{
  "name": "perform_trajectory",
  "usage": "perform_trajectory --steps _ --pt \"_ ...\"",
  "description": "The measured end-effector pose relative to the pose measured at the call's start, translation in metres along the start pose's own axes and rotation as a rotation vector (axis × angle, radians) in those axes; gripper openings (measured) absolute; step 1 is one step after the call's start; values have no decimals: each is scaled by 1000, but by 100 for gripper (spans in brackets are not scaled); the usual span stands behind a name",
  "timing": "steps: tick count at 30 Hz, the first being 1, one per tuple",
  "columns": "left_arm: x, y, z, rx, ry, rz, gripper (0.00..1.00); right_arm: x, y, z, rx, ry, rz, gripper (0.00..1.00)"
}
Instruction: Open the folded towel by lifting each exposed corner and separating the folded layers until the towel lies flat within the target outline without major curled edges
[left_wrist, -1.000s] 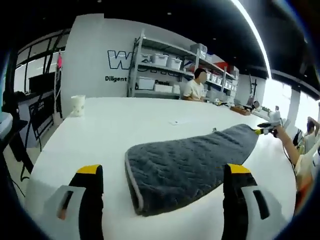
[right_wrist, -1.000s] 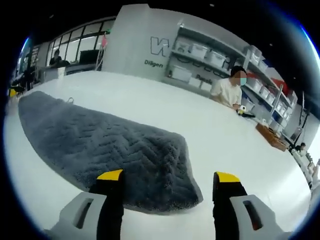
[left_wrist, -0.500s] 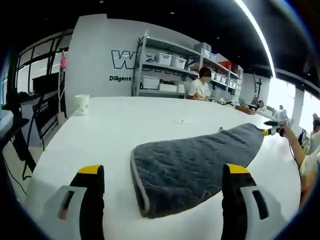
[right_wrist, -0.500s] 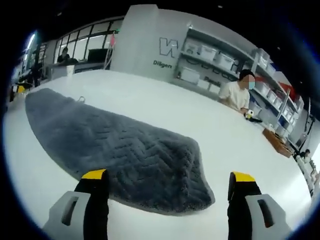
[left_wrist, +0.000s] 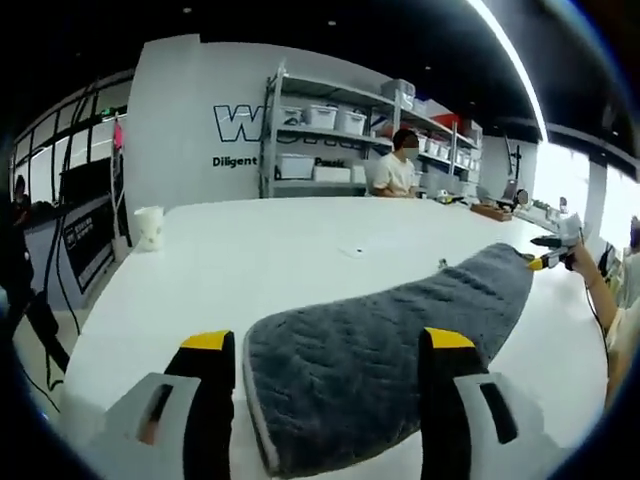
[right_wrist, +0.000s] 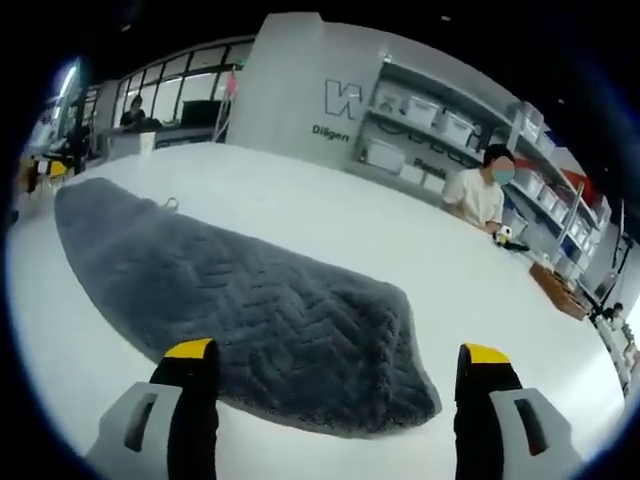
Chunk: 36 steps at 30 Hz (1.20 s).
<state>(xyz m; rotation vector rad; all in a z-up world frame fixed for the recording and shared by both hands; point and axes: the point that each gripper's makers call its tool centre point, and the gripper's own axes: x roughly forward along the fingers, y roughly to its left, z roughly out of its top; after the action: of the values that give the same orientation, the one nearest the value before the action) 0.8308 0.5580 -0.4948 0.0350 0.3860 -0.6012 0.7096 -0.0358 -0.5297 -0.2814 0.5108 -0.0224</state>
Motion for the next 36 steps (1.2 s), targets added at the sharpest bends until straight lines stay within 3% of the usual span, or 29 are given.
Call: perform_trajectory --steps 4,11,16,24,26,36 --pt "9 5 -2 18 32 13 68 0 0 0 9 1 6 98" --pt "32 26 1 49 57 59 45 0 1 1 5 4 18 99" --pt "47 35 -4 58 98 77 36 -1 0 2 10 -2 16 99" --pt "68 40 -25 144 214 96 16 -1 2 1 9 1 25 96" --pt "70 40 -27 166 206 106 7 -1 2 1 8 2 24 96" --pt "67 36 -24 222 189 140 3 -3 3 1 4 -7 26 95"
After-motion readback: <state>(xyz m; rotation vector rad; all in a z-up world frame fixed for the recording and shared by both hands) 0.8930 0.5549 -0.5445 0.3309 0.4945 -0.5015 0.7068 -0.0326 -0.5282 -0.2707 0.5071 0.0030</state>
